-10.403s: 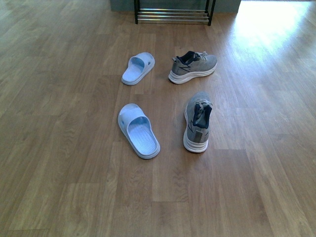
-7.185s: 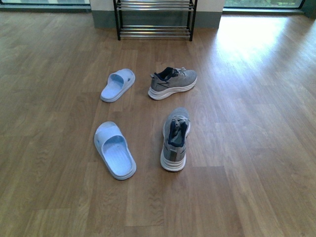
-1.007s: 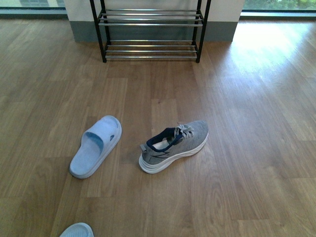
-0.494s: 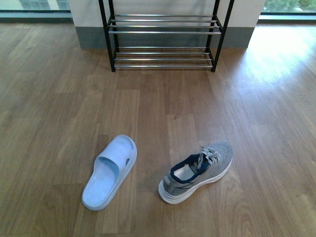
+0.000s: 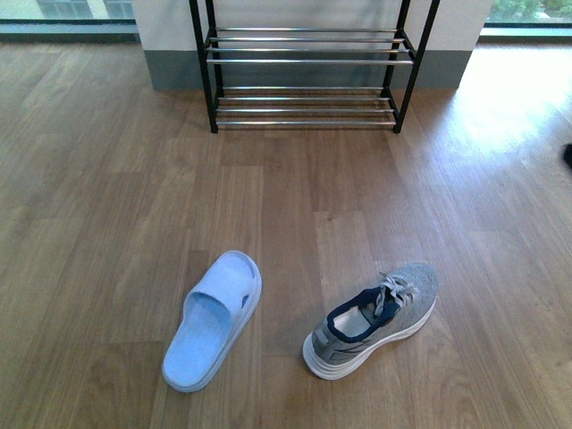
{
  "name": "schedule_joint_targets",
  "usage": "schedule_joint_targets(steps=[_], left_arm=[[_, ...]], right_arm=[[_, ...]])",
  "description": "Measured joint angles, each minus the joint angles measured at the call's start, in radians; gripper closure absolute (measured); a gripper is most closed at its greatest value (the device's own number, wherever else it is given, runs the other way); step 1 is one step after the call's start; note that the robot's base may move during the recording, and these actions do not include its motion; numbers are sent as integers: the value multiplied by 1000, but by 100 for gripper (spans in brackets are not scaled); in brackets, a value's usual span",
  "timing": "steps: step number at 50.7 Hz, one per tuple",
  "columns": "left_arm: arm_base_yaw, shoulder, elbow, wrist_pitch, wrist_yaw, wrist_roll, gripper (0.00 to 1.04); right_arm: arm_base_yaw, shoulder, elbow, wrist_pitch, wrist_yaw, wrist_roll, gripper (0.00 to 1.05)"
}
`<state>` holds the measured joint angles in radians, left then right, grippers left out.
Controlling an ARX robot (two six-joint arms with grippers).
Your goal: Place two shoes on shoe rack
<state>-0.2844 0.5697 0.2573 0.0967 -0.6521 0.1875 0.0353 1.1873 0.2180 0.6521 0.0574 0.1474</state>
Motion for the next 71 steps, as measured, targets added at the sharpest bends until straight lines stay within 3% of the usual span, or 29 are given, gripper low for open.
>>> schedule_joint_targets(steps=[8,22,44,50,55,71], left_arm=[[0,0,0,0,1,0,103],[0,0,0,0,1,0,103],[0,0,0,0,1,0,103],[0,0,0,0,0,0,103],[0,0,0,0,1,0,103],[0,0,0,0,1,0,103]], right_arm=[[28,534,189,27,-6,40,9],[36,995,435,3,-17,125,9],[-29,1343,724,-164,-26,345,9],[-40,1361,742,-185,-110,432,9],[-40,1357,738,-170,-240,491,9],[9,1401,830,-183,-218,511,9]])
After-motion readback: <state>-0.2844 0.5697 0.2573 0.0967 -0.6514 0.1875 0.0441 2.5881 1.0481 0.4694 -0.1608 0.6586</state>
